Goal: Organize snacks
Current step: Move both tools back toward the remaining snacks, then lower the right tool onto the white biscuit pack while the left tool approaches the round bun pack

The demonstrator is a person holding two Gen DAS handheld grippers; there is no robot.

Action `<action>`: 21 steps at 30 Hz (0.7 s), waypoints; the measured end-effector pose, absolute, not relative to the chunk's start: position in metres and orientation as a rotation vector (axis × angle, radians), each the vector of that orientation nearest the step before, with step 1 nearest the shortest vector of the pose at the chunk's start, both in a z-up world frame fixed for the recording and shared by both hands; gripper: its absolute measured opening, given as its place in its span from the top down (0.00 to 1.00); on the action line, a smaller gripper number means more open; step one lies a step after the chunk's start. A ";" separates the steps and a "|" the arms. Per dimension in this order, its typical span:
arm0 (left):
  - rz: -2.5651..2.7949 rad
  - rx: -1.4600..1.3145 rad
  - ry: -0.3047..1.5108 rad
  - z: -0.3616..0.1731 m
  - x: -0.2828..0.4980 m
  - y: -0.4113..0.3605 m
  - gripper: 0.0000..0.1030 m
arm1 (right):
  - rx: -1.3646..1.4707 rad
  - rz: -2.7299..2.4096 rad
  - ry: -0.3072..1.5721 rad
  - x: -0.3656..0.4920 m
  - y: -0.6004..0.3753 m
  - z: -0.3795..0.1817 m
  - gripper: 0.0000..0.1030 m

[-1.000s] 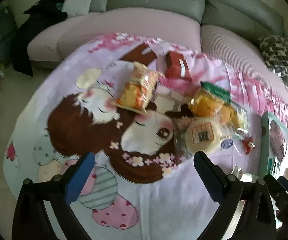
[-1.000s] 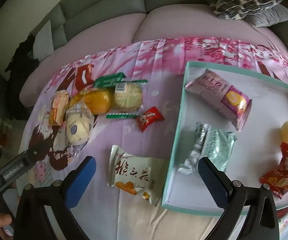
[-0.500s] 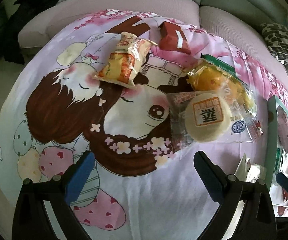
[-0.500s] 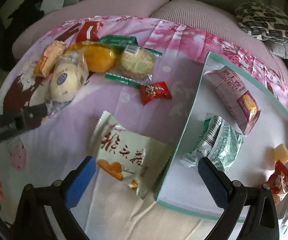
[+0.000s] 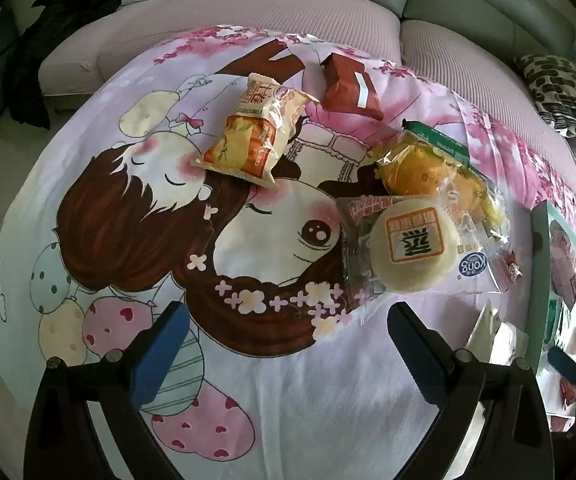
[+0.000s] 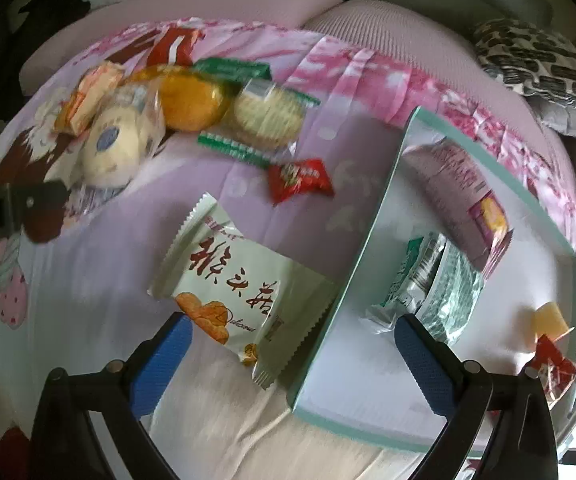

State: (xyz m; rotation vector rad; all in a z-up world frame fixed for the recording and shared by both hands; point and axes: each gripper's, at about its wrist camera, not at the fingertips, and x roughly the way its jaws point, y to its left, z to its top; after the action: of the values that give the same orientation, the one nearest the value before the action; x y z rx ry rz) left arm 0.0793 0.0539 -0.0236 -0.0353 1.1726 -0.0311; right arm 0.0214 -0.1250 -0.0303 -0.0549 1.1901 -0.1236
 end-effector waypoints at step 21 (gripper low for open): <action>-0.011 -0.066 1.166 -0.021 0.081 0.062 0.04 | -0.168 0.100 1.109 0.050 -0.080 -0.037 0.13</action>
State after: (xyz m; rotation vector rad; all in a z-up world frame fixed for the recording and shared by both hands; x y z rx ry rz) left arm 0.0806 0.0620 -0.0212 -0.0663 1.1665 -0.0107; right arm 0.0504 -0.0796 -0.0367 -0.1677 1.1093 0.0998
